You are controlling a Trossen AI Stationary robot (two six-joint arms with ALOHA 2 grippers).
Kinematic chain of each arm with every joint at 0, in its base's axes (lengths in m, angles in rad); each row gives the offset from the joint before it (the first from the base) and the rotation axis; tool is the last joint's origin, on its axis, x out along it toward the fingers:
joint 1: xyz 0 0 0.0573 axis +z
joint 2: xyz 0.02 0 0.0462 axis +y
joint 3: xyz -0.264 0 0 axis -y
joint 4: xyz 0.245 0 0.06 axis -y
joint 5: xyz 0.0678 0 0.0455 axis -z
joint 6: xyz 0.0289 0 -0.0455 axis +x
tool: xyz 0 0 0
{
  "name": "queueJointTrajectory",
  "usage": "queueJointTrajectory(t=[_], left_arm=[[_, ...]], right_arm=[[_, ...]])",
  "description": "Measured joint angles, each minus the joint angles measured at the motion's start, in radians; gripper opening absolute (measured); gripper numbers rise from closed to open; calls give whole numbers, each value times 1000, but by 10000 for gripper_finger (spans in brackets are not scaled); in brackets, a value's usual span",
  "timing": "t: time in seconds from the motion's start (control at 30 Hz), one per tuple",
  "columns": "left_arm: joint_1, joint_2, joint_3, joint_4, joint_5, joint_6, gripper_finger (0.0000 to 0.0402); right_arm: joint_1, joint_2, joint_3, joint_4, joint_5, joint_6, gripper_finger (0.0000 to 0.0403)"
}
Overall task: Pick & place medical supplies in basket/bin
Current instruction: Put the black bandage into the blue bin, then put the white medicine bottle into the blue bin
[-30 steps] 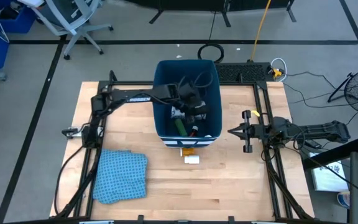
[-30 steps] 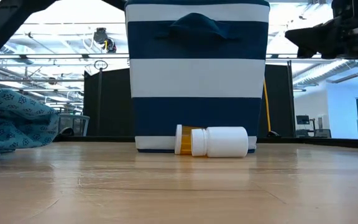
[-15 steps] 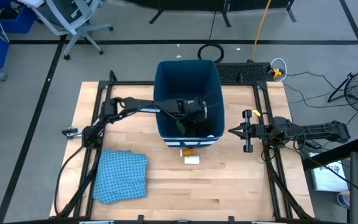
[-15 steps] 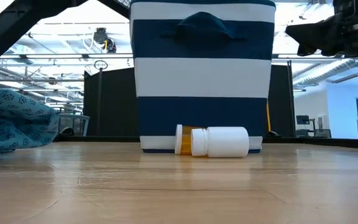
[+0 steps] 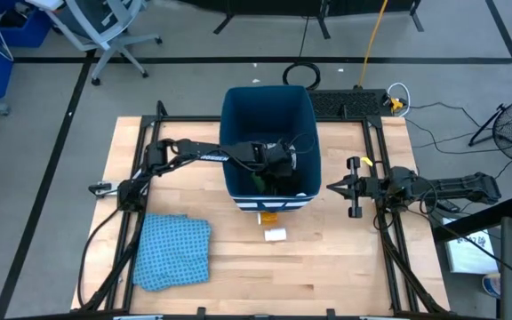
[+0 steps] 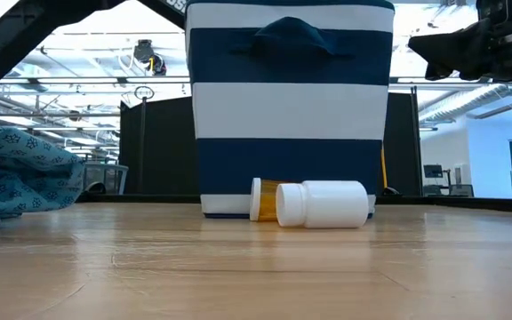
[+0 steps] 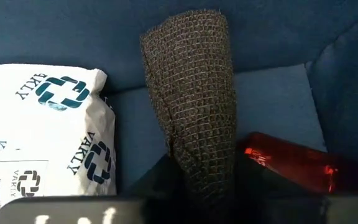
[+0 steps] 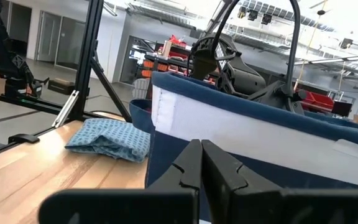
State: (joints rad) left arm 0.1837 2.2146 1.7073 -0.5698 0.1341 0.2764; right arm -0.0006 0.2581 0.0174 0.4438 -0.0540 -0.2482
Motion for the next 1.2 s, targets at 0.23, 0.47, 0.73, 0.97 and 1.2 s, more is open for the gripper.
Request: queueJointTrajectory(t=[0.23, 0.47, 0.73, 0.97, 1.2], left_arm=[[-5, -19, -3, 3, -31, 9, 180], [-18, -168, -2, 18, -65, 42, 262], [-59, -484, -2, -117, -60, 101, 265], [-132, -833, -22, -288, -118, 86, 152], [-191, -1189, -401, -220, -194, -106, 14]], right_arm=[[0, 0, 0, 0, -2, 0, 0], [0, 0, 0, 3, -2, 0, 0], [0, 0, 0, 10, 0, 0, 0], [0, 0, 0, 16, 1, 0, 0], [0, 0, 0, 20, 1, 23, 0]])
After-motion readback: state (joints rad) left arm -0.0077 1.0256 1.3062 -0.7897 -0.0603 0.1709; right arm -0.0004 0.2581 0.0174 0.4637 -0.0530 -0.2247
